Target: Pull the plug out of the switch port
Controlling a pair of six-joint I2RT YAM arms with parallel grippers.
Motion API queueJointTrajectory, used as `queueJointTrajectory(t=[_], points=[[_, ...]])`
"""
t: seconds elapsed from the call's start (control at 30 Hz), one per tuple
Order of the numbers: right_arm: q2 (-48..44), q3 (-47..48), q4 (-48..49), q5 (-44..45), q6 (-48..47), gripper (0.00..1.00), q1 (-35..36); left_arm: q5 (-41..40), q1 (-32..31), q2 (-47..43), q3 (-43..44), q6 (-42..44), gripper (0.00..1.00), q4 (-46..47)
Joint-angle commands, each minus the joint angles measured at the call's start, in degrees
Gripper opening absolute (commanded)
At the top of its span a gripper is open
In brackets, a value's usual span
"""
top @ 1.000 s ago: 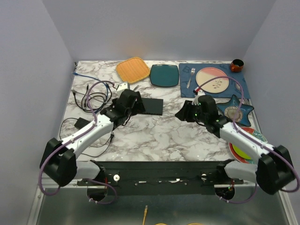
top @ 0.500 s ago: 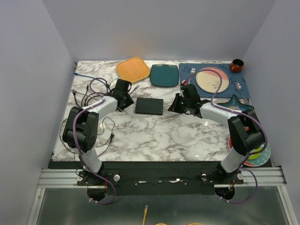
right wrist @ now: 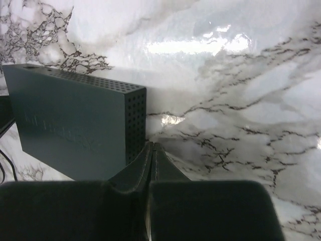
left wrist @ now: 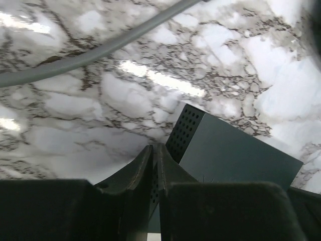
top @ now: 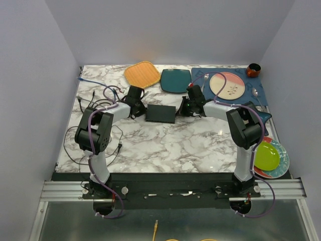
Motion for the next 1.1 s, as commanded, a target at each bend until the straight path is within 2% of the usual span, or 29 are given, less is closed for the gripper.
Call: queueJointTrajectory(t=[0.0, 0.2, 0.43, 0.63, 0.73, 0.77, 0.87, 0.9, 0.93, 0.97, 1.0, 1.07], points=[[1.2, 0.8, 0.0, -1.9, 0.8, 0.06, 0.0, 2.3, -4.3, 1.9, 0.2, 0.0, 0.21, -0.2], [-5.1, -8.9, 3.0, -2.5, 0.8, 0.06, 0.1, 1.5, -8.5, -2.7, -3.3, 0.8, 0.21, 0.4], [-14.5, -21.7, 6.7, -2.7, 0.5, 0.07, 0.7, 1.9, -10.6, -10.3, -11.8, 0.1, 0.21, 1.6], [-20.3, -27.4, 7.9, -2.6, 1.9, 0.07, 1.5, -0.8, -11.5, -17.6, -17.4, -0.9, 0.22, 0.9], [-23.8, -25.0, 4.7, 1.0, 0.0, 0.10, 1.5, -5.0, -10.9, -20.9, -16.1, 0.2, 0.35, -2.5], [-24.7, -24.1, 2.9, 2.0, -0.6, 0.12, 1.5, -6.1, -10.1, -21.7, -15.2, 0.7, 0.51, -5.6], [-30.7, -21.4, -1.4, 5.7, -2.9, 0.25, 1.4, -12.7, -9.1, -26.1, -11.4, 2.7, 0.73, -12.2], [-32.9, -21.0, -1.9, 6.4, -3.5, 0.33, 1.4, -14.1, -8.7, -29.2, -10.8, 3.4, 0.77, -13.2], [-36.7, -21.0, -2.3, 7.3, -5.4, 0.37, 1.5, -15.3, -8.7, -30.9, -9.9, 4.7, 0.82, -13.9], [-39.1, -21.1, -2.1, 7.7, -6.1, 0.41, 1.5, -16.7, -8.7, -32.5, -9.7, 5.5, 0.96, -14.7], [-41.0, -21.3, -2.0, 8.0, -6.8, 0.49, 1.7, -18.2, -8.7, -35.6, -9.6, 5.9, 0.99, -15.3], [-45.1, -21.4, -1.9, 8.2, -9.5, 0.56, 2.1, -19.0, -8.7, -38.3, -10.5, 6.8, 0.99, -14.7]])
